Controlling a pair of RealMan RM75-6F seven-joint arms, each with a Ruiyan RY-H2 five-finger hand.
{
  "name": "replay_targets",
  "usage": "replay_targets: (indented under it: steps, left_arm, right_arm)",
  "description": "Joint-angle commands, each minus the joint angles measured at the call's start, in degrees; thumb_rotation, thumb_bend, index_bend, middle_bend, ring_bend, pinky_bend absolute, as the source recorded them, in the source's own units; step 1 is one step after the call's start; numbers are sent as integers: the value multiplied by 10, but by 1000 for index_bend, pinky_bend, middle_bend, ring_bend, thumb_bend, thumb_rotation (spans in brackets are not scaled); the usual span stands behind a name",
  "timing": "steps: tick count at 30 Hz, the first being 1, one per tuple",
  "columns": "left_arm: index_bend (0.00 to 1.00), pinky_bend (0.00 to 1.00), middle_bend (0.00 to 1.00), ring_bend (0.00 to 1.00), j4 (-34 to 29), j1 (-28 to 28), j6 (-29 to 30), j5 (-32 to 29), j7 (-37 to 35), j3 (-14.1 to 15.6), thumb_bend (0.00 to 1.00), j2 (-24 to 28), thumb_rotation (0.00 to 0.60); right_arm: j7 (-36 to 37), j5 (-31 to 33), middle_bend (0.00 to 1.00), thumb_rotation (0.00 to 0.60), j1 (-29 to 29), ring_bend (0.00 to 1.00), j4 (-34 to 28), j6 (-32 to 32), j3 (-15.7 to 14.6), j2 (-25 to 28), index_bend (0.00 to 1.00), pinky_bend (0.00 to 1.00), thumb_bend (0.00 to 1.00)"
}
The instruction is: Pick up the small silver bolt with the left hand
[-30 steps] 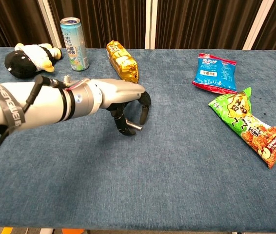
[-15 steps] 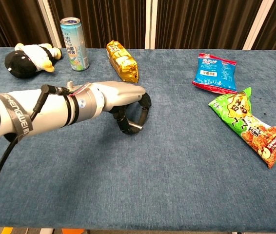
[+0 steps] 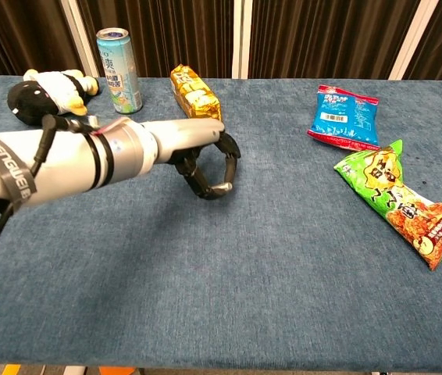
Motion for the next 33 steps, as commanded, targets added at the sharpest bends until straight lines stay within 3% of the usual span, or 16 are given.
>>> replay_targets:
  steps: [1,33]
  left_arm:
    - [540,0,143,0,2,19,-23,6,-49,-19,404,10,600]
    - [475,0,144,0,47,69,-61,50,-170,-28,408,23,600]
  right_arm:
    - [-1,-1,101,600,0,0,-1,1,0,0,81,0,113]
    - [-6,-4,101,600,1,0,-7,1,1,0,81,0,112]
